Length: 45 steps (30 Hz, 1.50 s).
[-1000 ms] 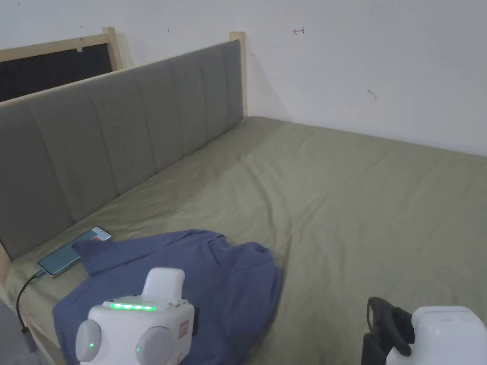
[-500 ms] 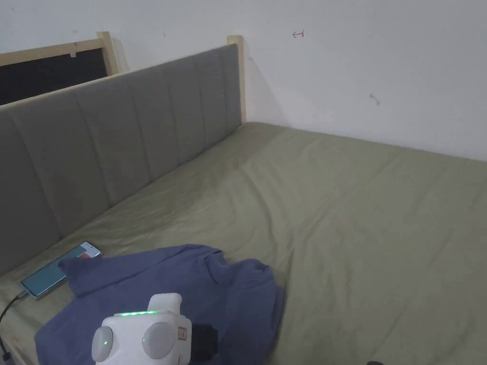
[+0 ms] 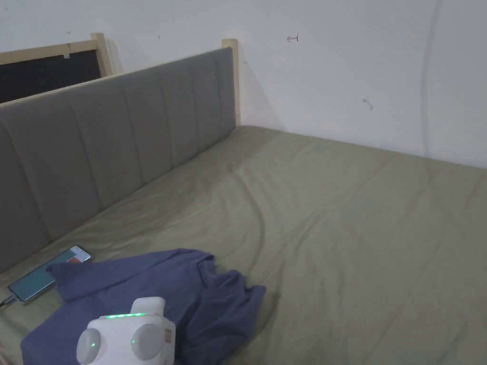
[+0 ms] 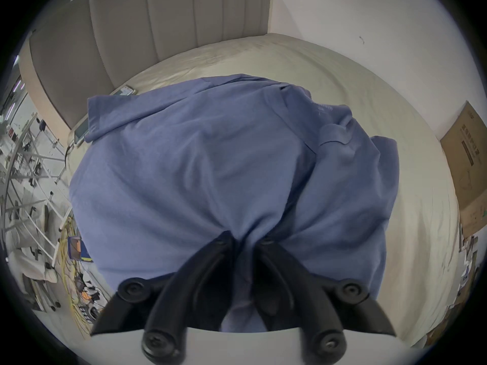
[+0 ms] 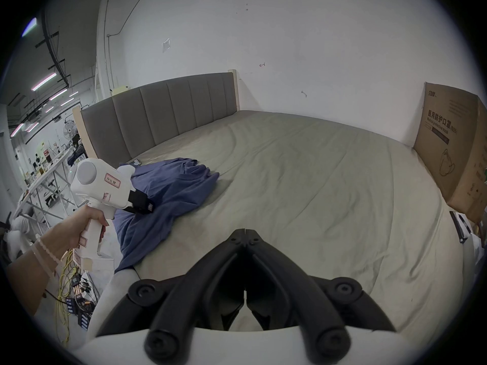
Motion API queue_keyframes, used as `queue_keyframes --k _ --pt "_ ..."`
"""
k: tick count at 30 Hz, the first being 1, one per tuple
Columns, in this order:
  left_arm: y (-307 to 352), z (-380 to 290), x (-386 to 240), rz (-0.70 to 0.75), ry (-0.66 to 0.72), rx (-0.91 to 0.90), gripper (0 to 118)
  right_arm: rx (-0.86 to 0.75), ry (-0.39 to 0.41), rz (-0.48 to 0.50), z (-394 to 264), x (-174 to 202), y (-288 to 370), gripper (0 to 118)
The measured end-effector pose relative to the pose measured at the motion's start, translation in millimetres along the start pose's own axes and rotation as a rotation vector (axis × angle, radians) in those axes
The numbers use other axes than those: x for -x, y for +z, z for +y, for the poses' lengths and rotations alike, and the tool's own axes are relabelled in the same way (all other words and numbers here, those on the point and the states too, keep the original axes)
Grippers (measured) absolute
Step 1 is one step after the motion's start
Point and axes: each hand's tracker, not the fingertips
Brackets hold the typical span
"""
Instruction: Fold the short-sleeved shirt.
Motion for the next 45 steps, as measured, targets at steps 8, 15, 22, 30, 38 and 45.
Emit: queue_keyframes --k 8,15,22,30,38,45 --pt "-2.3 6.8 11.7 -0.054 0.028 0.038 2 -0.003 -0.013 -0.027 -1.0 -13.0 5.7 0" --pt "45.6 10.4 9.3 -0.08 0.085 -0.058 2 -0.017 -0.023 -0.056 0.1 -24.8 16.1 0" --pt "125.3 39.5 -0.5 -0.203 0.097 -0.24 2 -0.071 -0.092 -0.078 -0.4 -46.9 38.6 0" --pt "225.9 56.6 -96.0 -0.455 -0.152 -0.401 2 -0.13 -0.145 -0.175 -4.6 -84.9 69.5 0" --pt "279.5 14.4 -236.5 -0.857 -0.415 -0.371 2 -0.223 -0.212 -0.406 -7.3 -140.5 131.2 0" --pt "245.0 -47.9 -335.0 -0.988 -0.514 -0.205 2 -0.24 -0.328 -0.577 -33.3 -189.6 181.1 0"
